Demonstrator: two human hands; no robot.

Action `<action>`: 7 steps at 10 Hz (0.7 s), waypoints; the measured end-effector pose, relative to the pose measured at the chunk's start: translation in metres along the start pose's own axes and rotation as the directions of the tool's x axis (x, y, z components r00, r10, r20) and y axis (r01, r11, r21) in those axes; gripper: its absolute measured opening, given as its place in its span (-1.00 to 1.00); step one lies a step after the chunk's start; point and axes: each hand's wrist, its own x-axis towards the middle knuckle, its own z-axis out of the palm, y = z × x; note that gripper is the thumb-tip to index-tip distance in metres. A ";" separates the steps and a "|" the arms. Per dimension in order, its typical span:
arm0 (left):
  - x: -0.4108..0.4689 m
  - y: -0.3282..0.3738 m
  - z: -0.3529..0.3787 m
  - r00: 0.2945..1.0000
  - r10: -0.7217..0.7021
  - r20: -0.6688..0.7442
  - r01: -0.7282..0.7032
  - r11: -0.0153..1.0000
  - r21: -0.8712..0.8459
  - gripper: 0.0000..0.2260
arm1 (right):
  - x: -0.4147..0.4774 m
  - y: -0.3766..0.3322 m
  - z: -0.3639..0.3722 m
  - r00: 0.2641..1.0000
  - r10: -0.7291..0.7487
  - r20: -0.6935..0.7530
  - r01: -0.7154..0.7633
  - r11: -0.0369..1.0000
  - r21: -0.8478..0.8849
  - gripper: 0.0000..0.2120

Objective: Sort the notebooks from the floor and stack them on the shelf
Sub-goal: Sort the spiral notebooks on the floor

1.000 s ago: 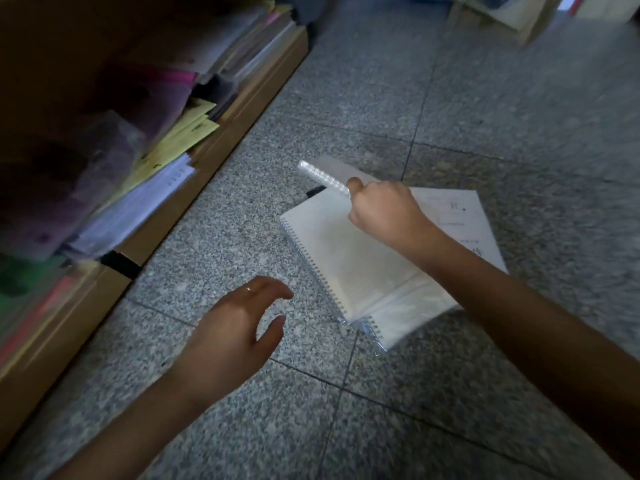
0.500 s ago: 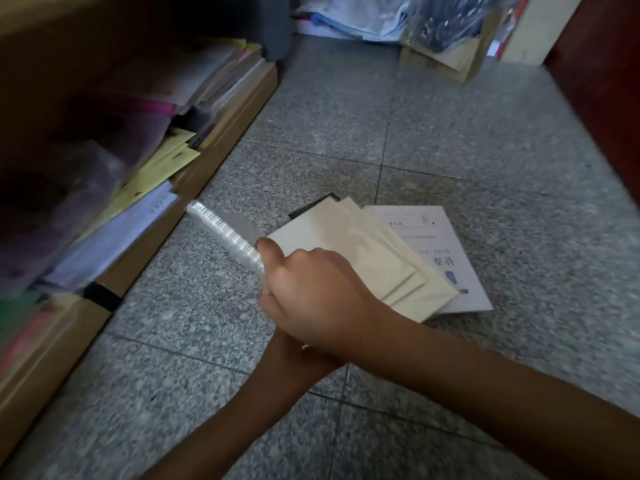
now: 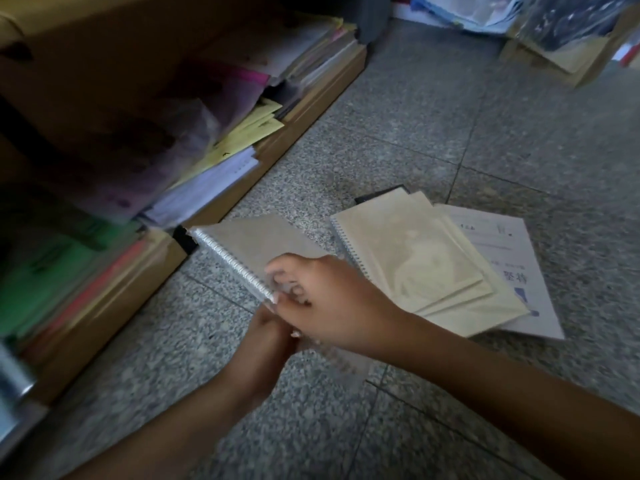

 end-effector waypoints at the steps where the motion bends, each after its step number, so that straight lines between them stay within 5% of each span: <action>1: 0.007 0.002 -0.008 0.999 -0.021 -0.027 0.019 0.998 -0.060 -0.70 | -0.007 0.022 -0.004 0.991 0.131 0.013 -0.132 0.984 0.119 -0.70; 2: 0.009 0.005 -0.019 0.994 -0.030 -0.109 0.024 0.998 -0.051 -0.71 | -0.019 0.045 -0.003 0.974 0.226 -0.028 -0.217 0.960 0.177 -0.71; 3: 0.004 0.017 -0.032 0.991 0.016 -0.129 -0.019 1.000 -0.019 -0.56 | -0.030 0.068 0.004 0.942 0.335 -0.033 -0.332 0.940 0.074 -0.49; 4: -0.008 0.042 -0.045 0.986 0.111 -0.123 -0.112 0.994 -0.005 -0.59 | -0.032 0.078 0.009 0.855 0.515 0.065 -0.518 0.842 0.147 -0.21; 5: -0.021 0.075 -0.053 0.961 0.247 -0.125 -0.256 0.964 -0.065 -0.77 | -0.022 0.067 0.009 0.808 0.528 0.262 -0.569 0.584 0.578 -0.47; 6: -0.035 0.109 -0.065 0.912 0.382 -0.152 -0.394 0.917 -0.060 -0.85 | -0.002 0.045 0.003 0.887 0.408 0.216 -0.394 0.423 0.816 -0.79; 7: -0.052 0.142 -0.081 0.850 0.519 -0.092 -0.522 0.853 -0.018 -0.60 | 0.026 0.017 -0.013 0.945 0.309 0.108 -0.234 0.408 0.882 -0.81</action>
